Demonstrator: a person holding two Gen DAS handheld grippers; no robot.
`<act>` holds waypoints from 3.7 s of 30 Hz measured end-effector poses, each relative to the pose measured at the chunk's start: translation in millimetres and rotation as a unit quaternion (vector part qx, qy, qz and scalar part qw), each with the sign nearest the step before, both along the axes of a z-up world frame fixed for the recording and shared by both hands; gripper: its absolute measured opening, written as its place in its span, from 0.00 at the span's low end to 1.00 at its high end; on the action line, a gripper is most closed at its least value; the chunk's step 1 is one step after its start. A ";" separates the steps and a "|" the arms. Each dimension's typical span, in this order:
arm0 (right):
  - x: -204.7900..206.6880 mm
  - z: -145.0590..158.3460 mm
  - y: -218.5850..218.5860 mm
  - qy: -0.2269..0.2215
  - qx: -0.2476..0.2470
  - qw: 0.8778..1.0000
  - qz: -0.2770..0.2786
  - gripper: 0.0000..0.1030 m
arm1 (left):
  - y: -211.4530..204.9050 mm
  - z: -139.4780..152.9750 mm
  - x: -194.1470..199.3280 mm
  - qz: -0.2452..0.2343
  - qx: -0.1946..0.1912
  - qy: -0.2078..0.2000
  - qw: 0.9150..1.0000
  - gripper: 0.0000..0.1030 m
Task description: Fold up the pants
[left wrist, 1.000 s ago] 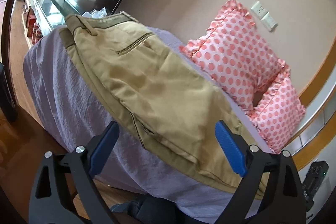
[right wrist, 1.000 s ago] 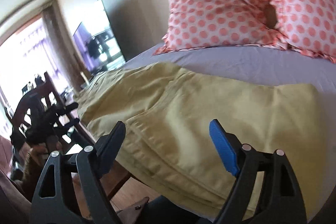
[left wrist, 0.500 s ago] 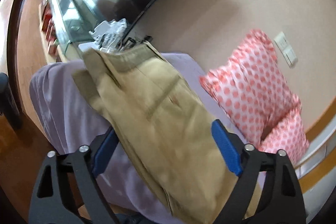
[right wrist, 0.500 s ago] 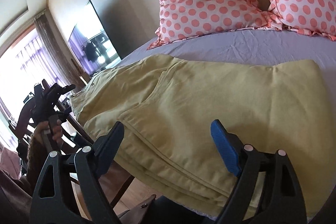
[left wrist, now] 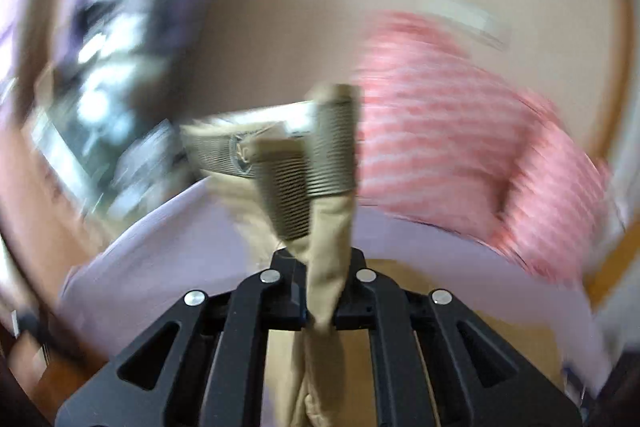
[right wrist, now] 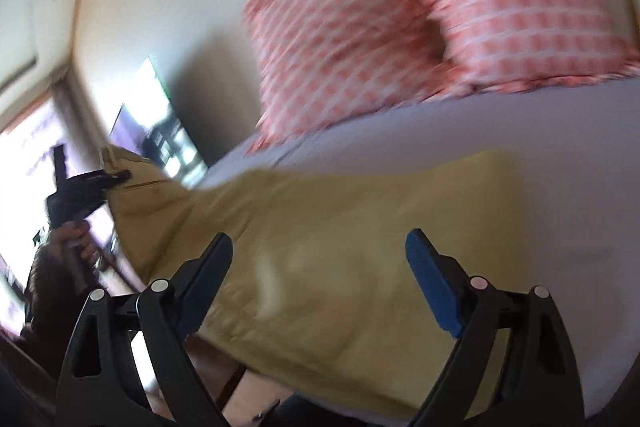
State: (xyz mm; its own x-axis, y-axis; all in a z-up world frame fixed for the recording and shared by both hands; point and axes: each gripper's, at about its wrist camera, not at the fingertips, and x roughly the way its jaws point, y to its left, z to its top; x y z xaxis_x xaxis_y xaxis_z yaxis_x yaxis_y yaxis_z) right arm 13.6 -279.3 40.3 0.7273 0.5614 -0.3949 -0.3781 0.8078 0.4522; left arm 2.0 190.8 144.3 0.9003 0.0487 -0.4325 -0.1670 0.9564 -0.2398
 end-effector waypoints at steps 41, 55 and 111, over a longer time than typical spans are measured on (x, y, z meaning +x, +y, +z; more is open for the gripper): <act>104.1 -77.0 -100.0 0.208 0.217 0.952 0.056 0.11 | -90.0 -134.9 138.4 -0.354 -0.188 0.243 0.883 0.19; 214.5 -10.2 -93.9 0.131 0.179 0.975 0.005 0.09 | -147.9 -62.3 234.7 -0.278 0.004 0.164 0.946 0.12; 33.0 -76.8 41.8 0.115 -0.247 0.947 -0.169 0.99 | -184.4 -136.1 19.9 -0.152 0.119 0.178 0.965 0.98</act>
State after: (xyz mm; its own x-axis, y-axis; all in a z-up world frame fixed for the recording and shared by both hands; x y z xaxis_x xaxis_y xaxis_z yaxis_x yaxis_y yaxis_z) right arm 46.5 -237.5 -36.5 0.6948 0.0173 -0.7190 0.0022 0.9997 0.0262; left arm 21.9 6.4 8.1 0.6849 -0.0590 -0.7263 0.0995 0.9950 0.0129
